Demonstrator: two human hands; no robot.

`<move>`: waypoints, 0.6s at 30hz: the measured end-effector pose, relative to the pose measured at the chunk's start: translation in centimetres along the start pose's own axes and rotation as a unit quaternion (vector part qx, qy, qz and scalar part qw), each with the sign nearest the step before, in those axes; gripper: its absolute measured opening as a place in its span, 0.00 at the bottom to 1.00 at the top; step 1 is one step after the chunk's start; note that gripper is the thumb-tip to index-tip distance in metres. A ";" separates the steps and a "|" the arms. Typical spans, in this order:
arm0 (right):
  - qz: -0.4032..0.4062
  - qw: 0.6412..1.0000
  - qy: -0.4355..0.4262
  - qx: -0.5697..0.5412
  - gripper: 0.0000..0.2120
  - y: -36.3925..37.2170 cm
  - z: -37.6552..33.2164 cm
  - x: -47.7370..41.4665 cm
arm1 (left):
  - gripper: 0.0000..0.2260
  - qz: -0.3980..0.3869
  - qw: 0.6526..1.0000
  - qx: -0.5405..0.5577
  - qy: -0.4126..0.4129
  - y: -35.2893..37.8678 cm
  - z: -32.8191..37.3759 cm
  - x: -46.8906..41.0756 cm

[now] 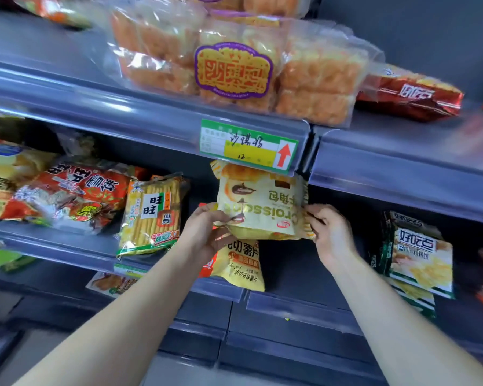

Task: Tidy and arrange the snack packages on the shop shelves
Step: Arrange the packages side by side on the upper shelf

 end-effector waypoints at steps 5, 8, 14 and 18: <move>-0.005 0.998 -0.016 0.061 0.20 -2.2 -0.4 3.1 | 0.18 -0.004 0.999 -0.030 0.026 0.9 -2.8 4.8; -0.048 0.996 -0.021 0.070 0.21 -3.9 -1.5 5.9 | 0.20 0.009 0.999 -0.030 0.044 0.9 -4.2 7.6; -0.119 0.977 -0.087 0.152 0.29 -5.8 -5.8 12.1 | 0.20 0.043 0.989 -0.092 0.104 1.2 -5.5 14.3; -0.192 0.926 -0.150 0.289 0.37 -5.7 -8.0 15.9 | 0.17 0.060 0.957 -0.230 0.168 2.6 -5.3 18.5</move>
Point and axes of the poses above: each hand's wrist, its own x-axis away from the middle knuckle, its own y-axis out of the palm, z = x × y, the point moved 3 cm from there along -x, towards the middle knuckle, and after that the axes turned 7 degrees about -y, right-handed, at the moved point
